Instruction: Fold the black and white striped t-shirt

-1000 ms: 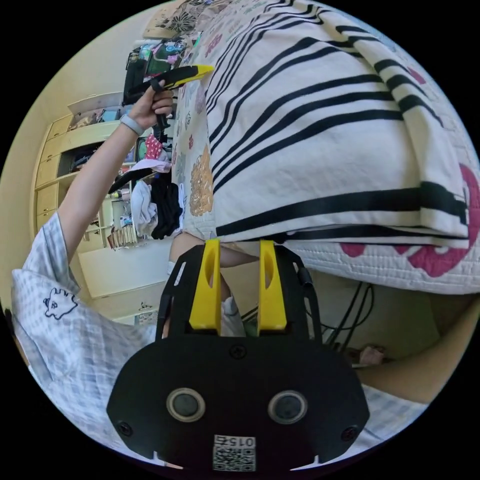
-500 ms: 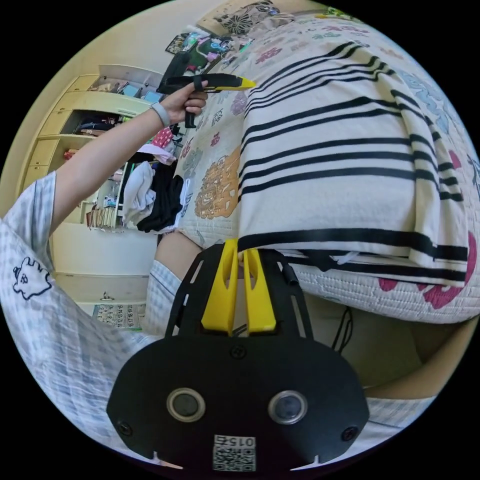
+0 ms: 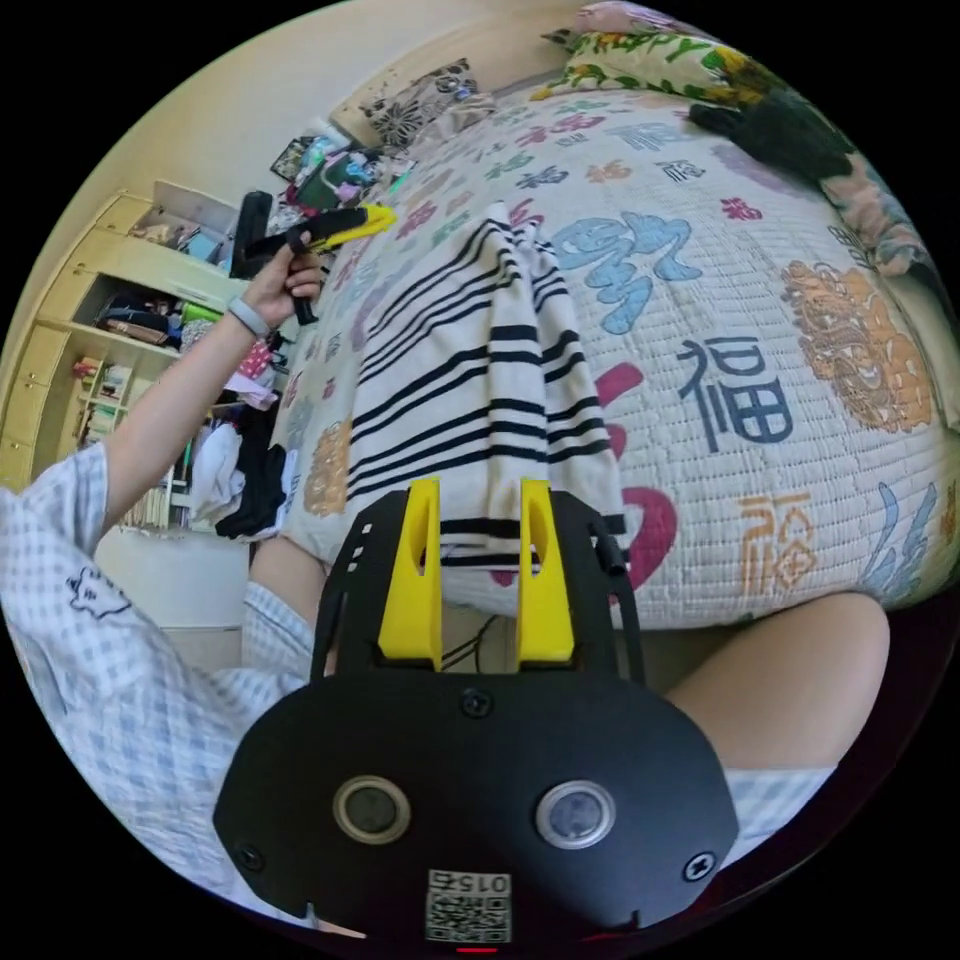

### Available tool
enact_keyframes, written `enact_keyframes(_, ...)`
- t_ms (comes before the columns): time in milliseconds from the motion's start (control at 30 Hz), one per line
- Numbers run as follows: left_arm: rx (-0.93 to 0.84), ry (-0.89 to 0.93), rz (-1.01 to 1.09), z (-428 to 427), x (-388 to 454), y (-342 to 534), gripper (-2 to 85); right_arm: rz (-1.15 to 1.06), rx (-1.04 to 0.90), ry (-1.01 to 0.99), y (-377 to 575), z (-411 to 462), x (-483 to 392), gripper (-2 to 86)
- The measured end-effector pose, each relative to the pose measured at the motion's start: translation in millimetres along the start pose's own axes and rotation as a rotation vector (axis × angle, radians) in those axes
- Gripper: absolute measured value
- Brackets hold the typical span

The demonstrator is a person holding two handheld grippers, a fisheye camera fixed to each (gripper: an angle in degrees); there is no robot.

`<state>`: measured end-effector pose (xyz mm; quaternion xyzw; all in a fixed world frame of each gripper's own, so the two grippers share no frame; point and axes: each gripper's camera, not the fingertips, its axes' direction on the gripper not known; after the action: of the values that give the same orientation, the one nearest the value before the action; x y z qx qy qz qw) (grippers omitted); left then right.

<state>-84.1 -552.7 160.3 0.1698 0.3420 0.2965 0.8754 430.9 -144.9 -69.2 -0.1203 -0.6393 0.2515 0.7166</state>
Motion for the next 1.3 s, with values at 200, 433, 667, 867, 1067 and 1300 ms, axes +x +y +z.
enact_keyframes(200, -0.204, 0.135, -0.114, 71.6, -22.2, -27.0, 4.4, 0.099, -0.087, -0.034, -13.2, 5.2, 22.6, 3.1)
enact_keyframes(433, -0.200, 0.134, -0.119, 68.5, -31.7, -34.1, 0.1, 0.190, -0.022, -0.189, -14.0, -39.7, 55.7, 1.1)
enact_keyframes(667, -0.110, 0.040, -0.127, 30.4, -35.6, -20.6, 6.0, 0.292, -0.039, -0.236, -24.1, -59.9, 74.1, 6.5)
enact_keyframes(867, -0.011, 0.054, -0.036, -33.1, -11.5, 17.5, 5.3, 0.017, 0.047, -0.109, -84.2, -90.8, 33.6, 4.5)
enact_keyframes(1067, -0.122, 0.059, -0.090, -2.9, -18.9, 29.4, 0.2, -0.104, -0.114, -0.085, -154.2, -43.8, 7.1, -0.1)
enact_keyframes(1300, 0.072, 0.043, -0.143, -80.9, -38.4, 68.5, 0.4, -0.023, -0.121, -0.145, -167.9, -69.3, 46.2, 0.5)
